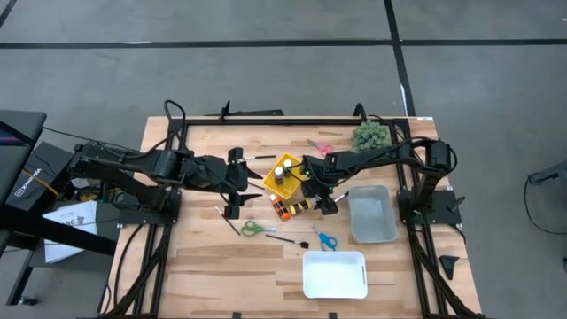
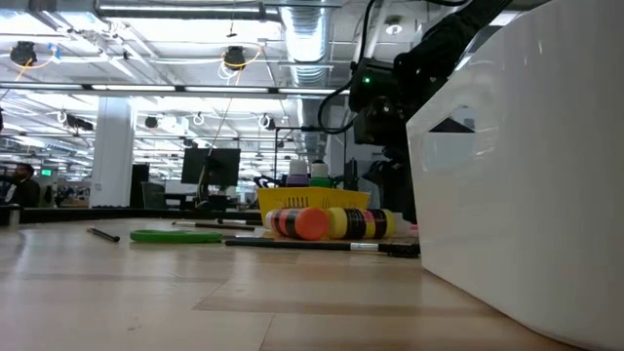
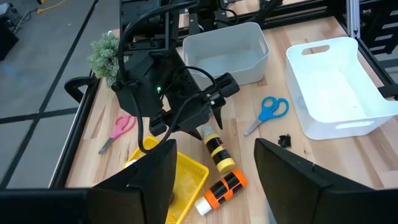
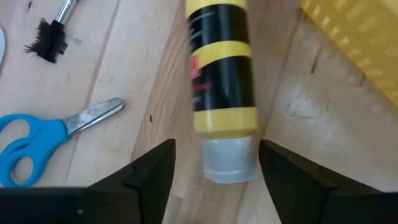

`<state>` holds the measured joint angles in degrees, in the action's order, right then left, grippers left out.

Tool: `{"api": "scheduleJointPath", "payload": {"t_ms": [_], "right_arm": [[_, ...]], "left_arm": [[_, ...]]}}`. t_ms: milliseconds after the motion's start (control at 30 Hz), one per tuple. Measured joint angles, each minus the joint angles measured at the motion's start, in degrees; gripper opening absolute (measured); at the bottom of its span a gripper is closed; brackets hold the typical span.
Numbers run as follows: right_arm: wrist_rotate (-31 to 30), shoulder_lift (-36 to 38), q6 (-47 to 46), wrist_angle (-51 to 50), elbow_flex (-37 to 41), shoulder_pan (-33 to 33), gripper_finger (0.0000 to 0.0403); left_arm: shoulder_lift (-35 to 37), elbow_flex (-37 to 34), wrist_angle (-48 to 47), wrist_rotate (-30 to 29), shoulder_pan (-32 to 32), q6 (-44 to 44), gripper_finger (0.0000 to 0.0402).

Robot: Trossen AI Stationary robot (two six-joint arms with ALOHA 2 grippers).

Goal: Pick & Place Paint Supplies
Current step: Put the yellow paint bottle into the yellow bin

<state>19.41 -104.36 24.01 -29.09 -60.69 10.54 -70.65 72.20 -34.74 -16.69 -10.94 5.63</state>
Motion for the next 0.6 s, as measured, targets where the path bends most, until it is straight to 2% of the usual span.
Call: {"api": "scheduleJointPath", "payload": {"t_ms": [367, 467, 600], "right_arm": [[0.3, 0.0, 1.5, -0.5, 0.0, -0.3, 0.0110], [0.5, 0.0, 2.0, -0.4, 0.0, -0.9, 0.0102], [0.6, 0.0, 1.9, -0.5, 0.0, -1.6, 0.0125]], "left_arm": [[0.0, 0.0, 0.0, 0.0, 0.0, -0.1, 0.0204], [0.0, 0.0, 0.0, 0.0, 0.0, -0.3, 0.0204], [0.0, 0.0, 0.0, 0.0, 0.0, -0.3, 0.0204]]}}
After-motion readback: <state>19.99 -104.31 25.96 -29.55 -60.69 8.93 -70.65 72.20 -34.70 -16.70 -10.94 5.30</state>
